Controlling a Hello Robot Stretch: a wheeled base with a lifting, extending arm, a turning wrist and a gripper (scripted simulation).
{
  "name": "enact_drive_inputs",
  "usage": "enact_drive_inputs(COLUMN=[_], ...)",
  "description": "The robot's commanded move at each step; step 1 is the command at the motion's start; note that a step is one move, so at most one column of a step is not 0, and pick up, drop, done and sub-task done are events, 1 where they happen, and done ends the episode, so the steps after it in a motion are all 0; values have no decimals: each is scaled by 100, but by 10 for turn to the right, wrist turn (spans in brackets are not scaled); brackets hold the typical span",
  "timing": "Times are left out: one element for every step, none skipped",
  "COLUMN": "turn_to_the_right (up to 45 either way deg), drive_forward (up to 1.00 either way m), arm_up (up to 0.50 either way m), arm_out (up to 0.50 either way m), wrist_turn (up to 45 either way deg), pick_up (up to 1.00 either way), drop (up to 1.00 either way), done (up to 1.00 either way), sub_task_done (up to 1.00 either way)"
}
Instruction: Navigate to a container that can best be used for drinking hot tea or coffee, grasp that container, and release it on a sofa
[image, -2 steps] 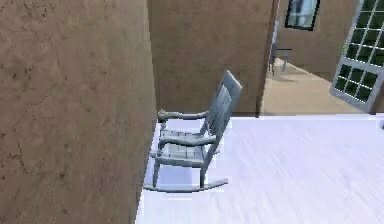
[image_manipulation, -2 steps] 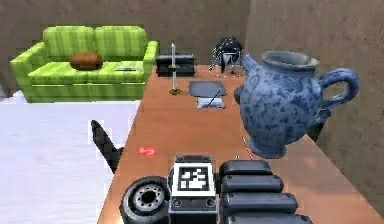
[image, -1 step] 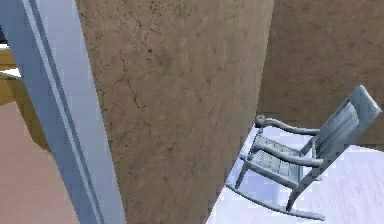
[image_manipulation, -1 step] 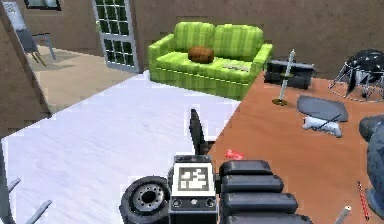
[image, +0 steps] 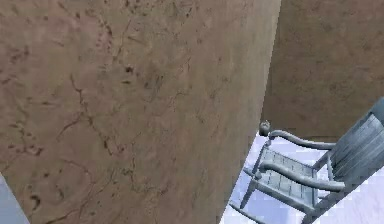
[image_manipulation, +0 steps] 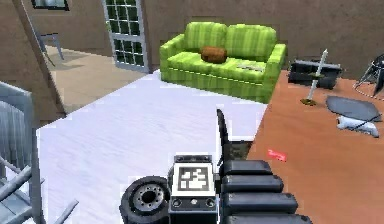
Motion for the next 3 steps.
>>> enact_drive_inputs(turn_to_the_right=[450,60,0], drive_forward=[0,0,30], arm_up=[0,0,0], arm_out=[0,0,0], wrist_turn=[0,0,0], pick_up=[0,0,0], drop=[0,0,0], done=[0,0,0], sub_task_done=[0,0,0])
